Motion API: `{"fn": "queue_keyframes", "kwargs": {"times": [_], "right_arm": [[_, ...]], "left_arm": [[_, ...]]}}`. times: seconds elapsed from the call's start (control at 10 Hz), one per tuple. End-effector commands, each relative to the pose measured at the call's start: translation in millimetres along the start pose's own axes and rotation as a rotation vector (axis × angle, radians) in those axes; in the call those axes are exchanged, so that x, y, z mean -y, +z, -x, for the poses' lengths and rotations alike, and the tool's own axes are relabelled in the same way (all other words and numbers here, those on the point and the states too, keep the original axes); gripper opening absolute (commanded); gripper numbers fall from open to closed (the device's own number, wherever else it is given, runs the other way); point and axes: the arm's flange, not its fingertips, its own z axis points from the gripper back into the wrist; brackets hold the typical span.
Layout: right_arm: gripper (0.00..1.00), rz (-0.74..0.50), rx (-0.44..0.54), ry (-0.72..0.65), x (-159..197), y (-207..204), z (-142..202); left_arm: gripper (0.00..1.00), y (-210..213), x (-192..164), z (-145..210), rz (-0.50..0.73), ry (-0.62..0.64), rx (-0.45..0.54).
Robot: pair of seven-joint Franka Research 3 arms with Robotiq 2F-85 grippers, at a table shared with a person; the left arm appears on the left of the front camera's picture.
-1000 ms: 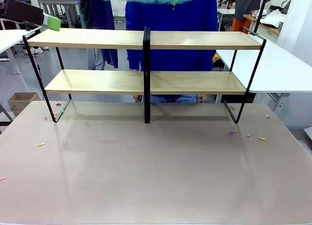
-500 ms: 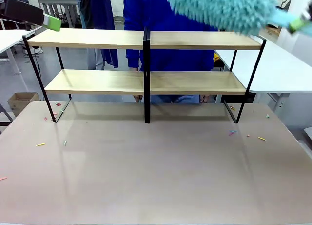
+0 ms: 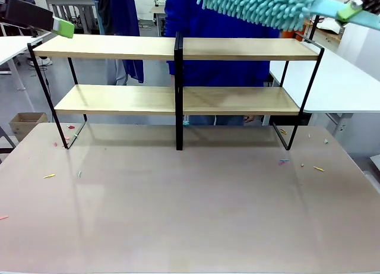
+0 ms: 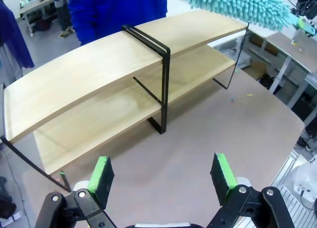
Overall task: Clean the shelves.
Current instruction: Clean another randomly selected level of the Shelf with the Duster.
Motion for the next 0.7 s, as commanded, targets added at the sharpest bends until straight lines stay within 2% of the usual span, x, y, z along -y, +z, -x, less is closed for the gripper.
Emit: {"fn": "queue_keyframes", "kwargs": {"times": [0.0, 0.3, 0.4, 0.6], "right_arm": [[0.13, -0.038, -0.107, 0.131, 12.9, 32.4, 21.3], [0.13, -0.036, -0.033, 0.268, 33.0, 115.2, 115.8], [0.13, -0.037, 0.067, 0.273, 40.4, 127.4, 140.4], [0.13, -0.025, 0.161, 0.31, 49.7, 140.9, 179.6]], "left_arm": [[1.0, 0.1, -1.1, 2.1, 0.006, -0.003, 0.003], [1.0, 0.1, -1.1, 2.1, 0.006, -0.003, 0.003], [1.0, 0.1, -1.1, 2.1, 0.006, -0.003, 0.003], [1.0, 0.1, -1.1, 2.1, 0.006, -0.003, 0.003]]}}
